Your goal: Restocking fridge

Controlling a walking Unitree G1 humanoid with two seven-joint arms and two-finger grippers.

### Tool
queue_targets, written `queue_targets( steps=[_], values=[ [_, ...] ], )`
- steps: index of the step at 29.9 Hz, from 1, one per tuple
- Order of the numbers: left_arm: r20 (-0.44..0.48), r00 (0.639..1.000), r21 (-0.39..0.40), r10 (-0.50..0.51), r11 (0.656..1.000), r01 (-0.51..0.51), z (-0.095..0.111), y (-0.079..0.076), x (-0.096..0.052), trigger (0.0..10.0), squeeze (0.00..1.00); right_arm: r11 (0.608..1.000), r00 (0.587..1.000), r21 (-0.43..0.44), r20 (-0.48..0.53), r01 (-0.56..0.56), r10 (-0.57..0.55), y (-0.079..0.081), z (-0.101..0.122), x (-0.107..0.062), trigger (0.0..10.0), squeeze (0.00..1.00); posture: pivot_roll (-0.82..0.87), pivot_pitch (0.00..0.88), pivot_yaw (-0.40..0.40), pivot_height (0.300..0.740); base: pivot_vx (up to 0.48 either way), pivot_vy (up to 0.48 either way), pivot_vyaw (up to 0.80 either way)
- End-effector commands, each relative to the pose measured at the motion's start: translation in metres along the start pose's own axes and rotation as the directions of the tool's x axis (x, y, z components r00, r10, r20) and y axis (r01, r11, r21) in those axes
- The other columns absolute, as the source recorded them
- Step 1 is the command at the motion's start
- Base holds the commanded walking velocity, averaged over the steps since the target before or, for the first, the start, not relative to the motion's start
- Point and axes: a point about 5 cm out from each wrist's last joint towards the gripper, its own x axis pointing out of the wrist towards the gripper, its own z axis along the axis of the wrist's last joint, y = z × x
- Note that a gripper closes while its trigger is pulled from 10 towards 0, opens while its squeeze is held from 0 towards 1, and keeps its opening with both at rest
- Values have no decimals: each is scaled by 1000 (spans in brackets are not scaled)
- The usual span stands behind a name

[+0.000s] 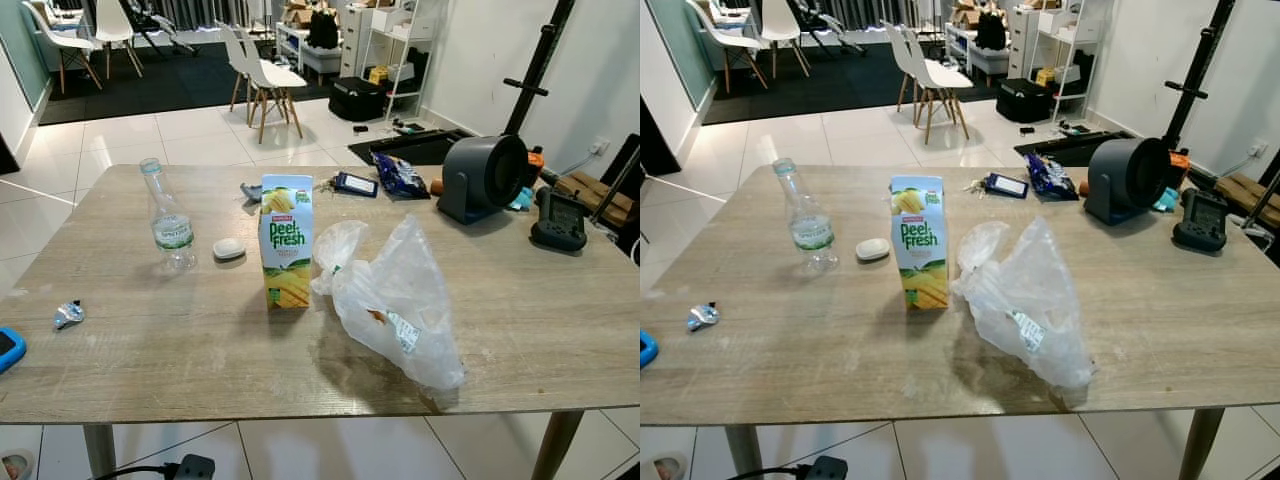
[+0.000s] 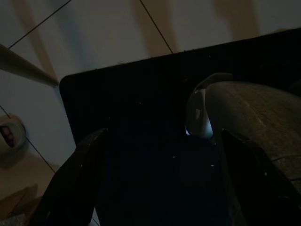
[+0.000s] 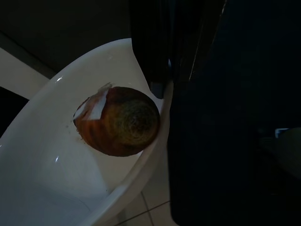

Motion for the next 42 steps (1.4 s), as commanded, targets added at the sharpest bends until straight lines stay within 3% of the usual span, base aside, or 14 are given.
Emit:
queue_targets(
  steps=[1,9,36,42],
  values=[
    [-21,1000,-12,-23,1000,23,-4,-9,1,10000,0,1000,1000,9,19,10,-10,2,5,0,10000,0,21,0,-49,740,0,0,0],
    [-23,1000,-17,-21,1000,20,-6,-9,1,10000,0,999,1000,-20,15,-27,27,19,6,1,10000,0,24,0,-50,740,0,0,0],
    [-45,998,-36,-36,999,34,-9,-15,2,10000,0,996,999,-69,7,-50,50,24,6,1,10000,0,20,0,-55,740,0,0,0],
    [-45,998,-46,-41,998,39,-9,-17,2,10000,0,997,999,-57,7,-48,49,23,6,1,10000,0,20,0,-58,740,-252,0,0]
  ],
)
